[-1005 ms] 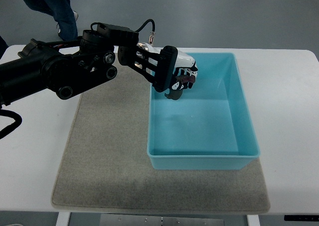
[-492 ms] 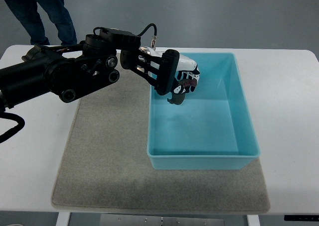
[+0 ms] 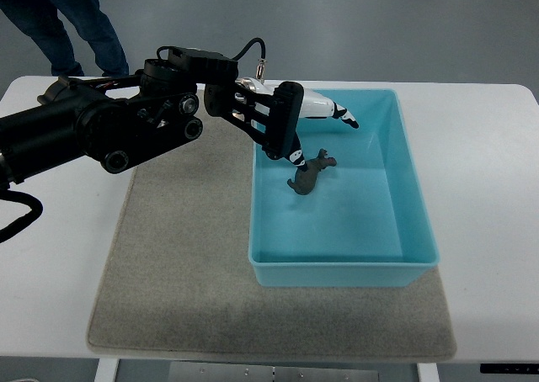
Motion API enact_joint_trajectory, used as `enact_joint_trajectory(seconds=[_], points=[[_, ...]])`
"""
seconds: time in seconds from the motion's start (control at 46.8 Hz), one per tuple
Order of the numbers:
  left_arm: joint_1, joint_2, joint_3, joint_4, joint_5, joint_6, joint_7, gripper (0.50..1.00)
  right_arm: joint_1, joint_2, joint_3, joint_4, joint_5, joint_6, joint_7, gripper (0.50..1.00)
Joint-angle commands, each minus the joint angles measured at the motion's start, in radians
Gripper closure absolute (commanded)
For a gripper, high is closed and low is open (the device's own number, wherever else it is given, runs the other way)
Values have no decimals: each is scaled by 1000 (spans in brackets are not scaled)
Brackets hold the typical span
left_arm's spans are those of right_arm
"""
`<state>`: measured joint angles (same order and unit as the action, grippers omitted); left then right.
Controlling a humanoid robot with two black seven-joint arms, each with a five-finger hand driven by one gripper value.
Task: Place brown hippo in blue box with left hand
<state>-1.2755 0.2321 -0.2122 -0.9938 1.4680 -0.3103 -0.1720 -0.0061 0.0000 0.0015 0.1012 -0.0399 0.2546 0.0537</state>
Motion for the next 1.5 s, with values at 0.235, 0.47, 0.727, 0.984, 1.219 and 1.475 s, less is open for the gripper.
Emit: enact_joint_trajectory(seconds=[0.235,0.47,0.727,0.984,1.219,1.475], points=[[-7,1,-9,127,-14,79,0,574,0,0,0,0,0,0,0,564],[-7,1,-7,274,-155,134,0,538,1,0,0,0,0,0,0,564],[-2,1,-7,389,-452,197,0,504,1,0,0,0,0,0,0,564],[10,1,-7,426,-708,269,2,504,0,0,0,0,0,0,0,564],[28,0,-6,455,-983,296,2,504,0,0,0,0,0,0,0,564],[28,-72,-10,593,-1268,287,2,504,0,0,0,0,0,0,0,564]])
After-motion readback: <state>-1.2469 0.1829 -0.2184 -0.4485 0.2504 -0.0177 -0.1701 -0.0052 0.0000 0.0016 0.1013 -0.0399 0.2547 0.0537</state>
